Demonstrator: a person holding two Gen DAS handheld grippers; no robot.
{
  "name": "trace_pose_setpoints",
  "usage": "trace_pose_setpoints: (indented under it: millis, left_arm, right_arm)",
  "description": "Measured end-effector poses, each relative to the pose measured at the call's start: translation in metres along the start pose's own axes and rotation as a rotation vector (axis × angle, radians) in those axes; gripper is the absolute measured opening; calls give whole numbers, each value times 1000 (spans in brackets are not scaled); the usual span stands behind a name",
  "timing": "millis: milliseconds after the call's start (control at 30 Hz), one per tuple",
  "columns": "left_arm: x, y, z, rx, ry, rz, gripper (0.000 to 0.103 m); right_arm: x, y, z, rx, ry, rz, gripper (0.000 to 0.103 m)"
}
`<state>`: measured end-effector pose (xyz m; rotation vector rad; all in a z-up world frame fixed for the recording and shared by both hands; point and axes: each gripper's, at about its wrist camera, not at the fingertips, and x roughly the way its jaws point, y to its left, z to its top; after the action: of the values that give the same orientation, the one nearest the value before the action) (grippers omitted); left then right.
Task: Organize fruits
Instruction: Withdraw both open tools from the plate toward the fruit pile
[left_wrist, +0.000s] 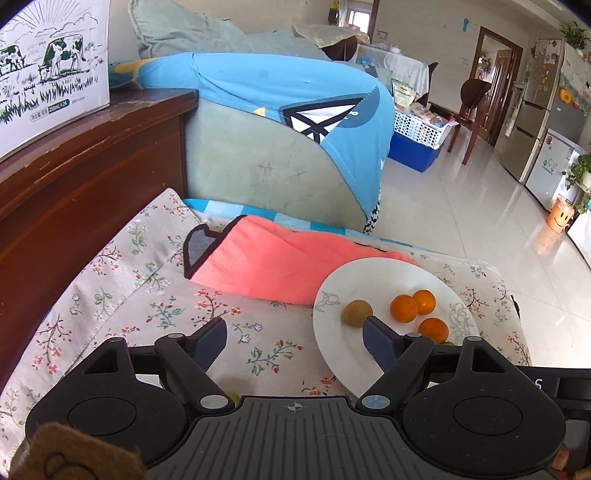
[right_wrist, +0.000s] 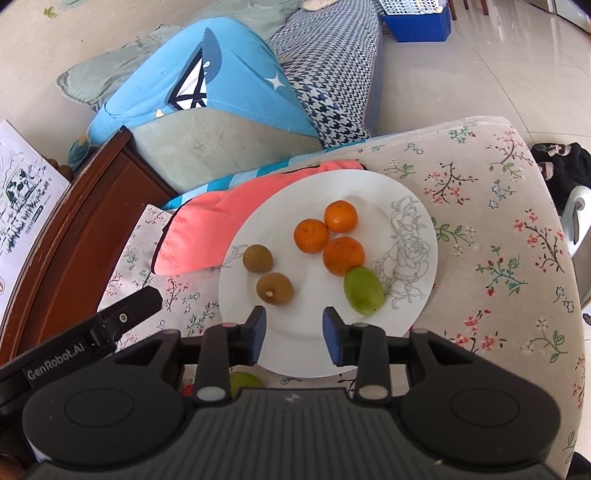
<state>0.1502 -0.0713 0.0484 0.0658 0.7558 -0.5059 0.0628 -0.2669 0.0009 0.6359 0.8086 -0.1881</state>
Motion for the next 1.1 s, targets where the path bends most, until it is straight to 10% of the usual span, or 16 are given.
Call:
trace_pose_setpoints:
  millis: [1100]
  left_arm:
    - [-14, 50, -65, -64, 147, 78, 83]
  right_arm:
    - [5, 35, -48, -334, 148, 126, 41]
